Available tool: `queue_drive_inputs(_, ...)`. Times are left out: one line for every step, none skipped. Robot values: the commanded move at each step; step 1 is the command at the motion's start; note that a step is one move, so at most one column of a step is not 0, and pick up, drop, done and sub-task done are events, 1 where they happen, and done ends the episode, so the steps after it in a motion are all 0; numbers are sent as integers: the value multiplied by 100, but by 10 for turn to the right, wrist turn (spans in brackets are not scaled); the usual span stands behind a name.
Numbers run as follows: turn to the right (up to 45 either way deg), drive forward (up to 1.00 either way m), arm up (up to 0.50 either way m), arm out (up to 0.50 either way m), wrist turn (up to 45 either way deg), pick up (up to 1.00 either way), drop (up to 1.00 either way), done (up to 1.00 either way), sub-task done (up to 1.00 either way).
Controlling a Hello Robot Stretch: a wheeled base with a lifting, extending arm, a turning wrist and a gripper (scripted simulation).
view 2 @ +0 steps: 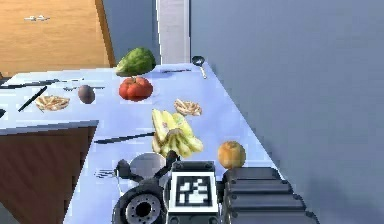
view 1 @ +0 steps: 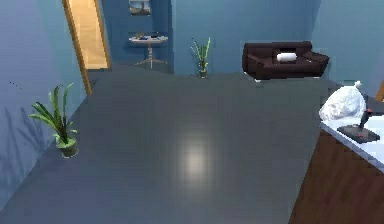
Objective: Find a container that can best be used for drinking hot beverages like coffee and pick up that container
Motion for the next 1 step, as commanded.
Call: queue_drive_inputs(0,0,0,0,0,0,0,100,0)
